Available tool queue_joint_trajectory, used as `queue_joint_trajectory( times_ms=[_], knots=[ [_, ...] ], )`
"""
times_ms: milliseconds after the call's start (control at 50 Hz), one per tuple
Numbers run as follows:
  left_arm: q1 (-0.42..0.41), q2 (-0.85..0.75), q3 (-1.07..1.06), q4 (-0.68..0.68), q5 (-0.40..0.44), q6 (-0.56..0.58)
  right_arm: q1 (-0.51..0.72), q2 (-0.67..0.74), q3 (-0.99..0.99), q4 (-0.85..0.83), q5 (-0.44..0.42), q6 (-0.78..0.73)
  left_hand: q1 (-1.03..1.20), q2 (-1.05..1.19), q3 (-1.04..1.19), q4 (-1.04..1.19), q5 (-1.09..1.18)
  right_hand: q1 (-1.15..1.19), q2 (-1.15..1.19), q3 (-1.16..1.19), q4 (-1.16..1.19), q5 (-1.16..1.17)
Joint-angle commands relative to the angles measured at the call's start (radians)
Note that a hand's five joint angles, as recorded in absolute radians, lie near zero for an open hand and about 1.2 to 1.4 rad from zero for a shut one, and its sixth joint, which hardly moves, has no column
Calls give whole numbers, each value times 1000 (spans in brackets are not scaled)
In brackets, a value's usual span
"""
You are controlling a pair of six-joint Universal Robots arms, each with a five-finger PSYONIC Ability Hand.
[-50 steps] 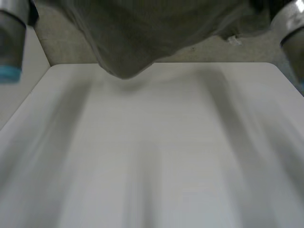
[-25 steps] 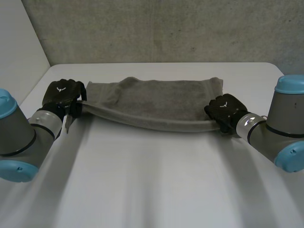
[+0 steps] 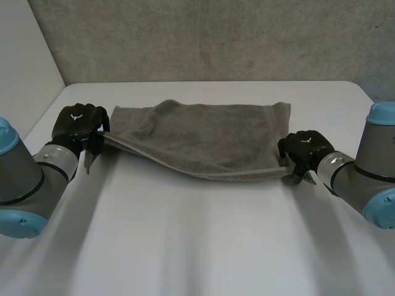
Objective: Fold the towel.
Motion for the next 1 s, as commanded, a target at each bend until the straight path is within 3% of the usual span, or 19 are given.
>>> queue_joint_trajectory(
  times_ms=[20, 140, 320, 420, 560, 760, 1000],
  knots=[
    [0, -3, -3, -1, 1, 5, -8, -7, -5, 8, 14, -10, -92, -125, -151, -131, -310, 675, 673, 674, 677, 660],
    [0, 1, 0, -3, 3, 9, -12, -95, -5, 9, 48, -27, -92, -125, -151, -131, -310, 675, 673, 674, 677, 660],
    [-6, 90, -9, -17, 1, 83, -44, -343, 44, 9, 73, -150, -92, -125, -151, -131, -310, 675, 673, 674, 677, 660],
    [-2, 195, -34, -18, 1, 147, -66, -466, 48, 31, 74, -198, -92, -125, -151, -131, -310, 675, 673, 674, 677, 660],
    [-5, 385, -81, -64, 4, 239, -132, -605, 16, 193, 42, -306, -92, -125, -151, -131, -310, 675, 673, 674, 677, 660],
    [-18, 399, -126, -123, 76, 264, -133, -549, 8, 270, -12, -340, -92, -125, -151, -131, -310, 675, 673, 674, 677, 660],
    [-66, 25, 74, -123, 72, 368, -107, -223, -116, 262, 13, -398, -92, -125, -151, -131, -310, 675, 673, 674, 677, 660]
  ],
)
